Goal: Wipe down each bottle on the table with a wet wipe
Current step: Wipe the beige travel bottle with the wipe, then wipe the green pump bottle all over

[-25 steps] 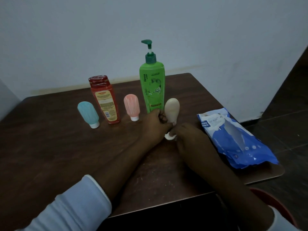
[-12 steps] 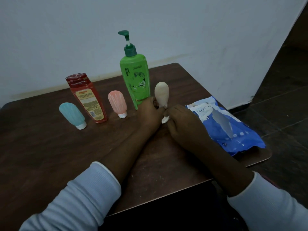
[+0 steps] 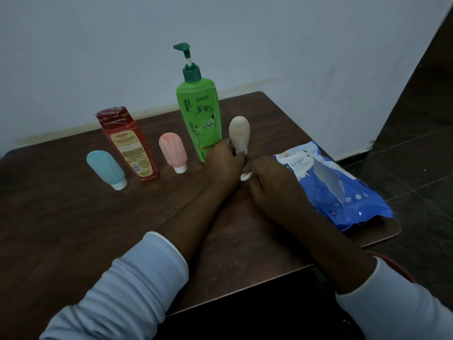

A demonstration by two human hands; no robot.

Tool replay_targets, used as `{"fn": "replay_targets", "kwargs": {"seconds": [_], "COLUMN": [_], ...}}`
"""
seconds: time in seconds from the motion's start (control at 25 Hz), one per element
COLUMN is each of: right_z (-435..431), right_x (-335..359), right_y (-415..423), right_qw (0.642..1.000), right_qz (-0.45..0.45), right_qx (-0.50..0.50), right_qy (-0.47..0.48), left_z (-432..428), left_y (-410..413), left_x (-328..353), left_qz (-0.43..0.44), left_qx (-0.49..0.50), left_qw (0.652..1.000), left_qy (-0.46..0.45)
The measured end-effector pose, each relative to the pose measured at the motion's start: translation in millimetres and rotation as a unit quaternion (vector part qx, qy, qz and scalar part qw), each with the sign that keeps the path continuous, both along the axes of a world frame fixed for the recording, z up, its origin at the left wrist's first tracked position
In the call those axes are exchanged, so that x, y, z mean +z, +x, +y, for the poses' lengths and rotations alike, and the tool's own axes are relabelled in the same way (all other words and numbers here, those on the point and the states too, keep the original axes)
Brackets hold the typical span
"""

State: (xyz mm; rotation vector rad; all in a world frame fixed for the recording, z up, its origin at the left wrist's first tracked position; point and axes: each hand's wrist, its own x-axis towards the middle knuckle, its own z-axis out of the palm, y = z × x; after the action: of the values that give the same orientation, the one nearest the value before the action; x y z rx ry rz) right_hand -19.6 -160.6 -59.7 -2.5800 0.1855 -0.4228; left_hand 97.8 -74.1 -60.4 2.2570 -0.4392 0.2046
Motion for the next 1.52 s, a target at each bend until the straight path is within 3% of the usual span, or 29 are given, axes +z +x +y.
{"fn": "replay_targets", "kwargs": {"seconds": [0.12,0.28,0.36,0.44,0.64,0.76,0.88,1.0,1.2,1.4,1.52], "right_z": [3,4,2,1,8,8,7,5,14,35,60], "right_x": [10,10,7,9,18,17,14,13,24,49,63], "right_y": [-12,-12,-7,-4,-17,-17,-15,-14,-25,-45,-60], "right_qw": [0.996,0.994,0.999,1.0,0.996,0.995,0.997,0.998,0.984,0.952,0.955], "right_qz": [-0.093,-0.105,-0.047,0.019,-0.081,-0.086,-0.066,-0.051,-0.168,-0.274,-0.248], "right_qx": [0.011,0.014,-0.001,-0.012,0.035,0.047,0.046,0.041,0.052,0.102,0.118], "right_qy": [-0.011,0.002,-0.001,-0.001,-0.007,-0.014,-0.013,-0.014,0.01,-0.091,-0.109], "left_z": [1,18,36,57,85,80,73,71,107,190,226], "left_y": [0,-7,-18,-30,-16,6,25,29,-18,-85,-117], "left_x": [1,4,10,28,105,142,157,161,159,112,70], "left_qz": [-0.005,-0.023,-0.065,-0.112,-0.224,-0.182,-0.092,-0.076,-0.093,-0.016,0.077], "left_qx": [-0.005,-0.018,-0.02,-0.029,0.012,0.01,-0.067,-0.094,-0.066,0.047,0.091], "left_qw": [1.0,1.0,0.998,0.992,0.955,0.963,0.979,0.979,0.967,0.91,0.823], "left_qy": [-0.002,-0.001,-0.014,-0.041,-0.193,-0.198,-0.169,-0.165,-0.227,-0.411,-0.555]}}
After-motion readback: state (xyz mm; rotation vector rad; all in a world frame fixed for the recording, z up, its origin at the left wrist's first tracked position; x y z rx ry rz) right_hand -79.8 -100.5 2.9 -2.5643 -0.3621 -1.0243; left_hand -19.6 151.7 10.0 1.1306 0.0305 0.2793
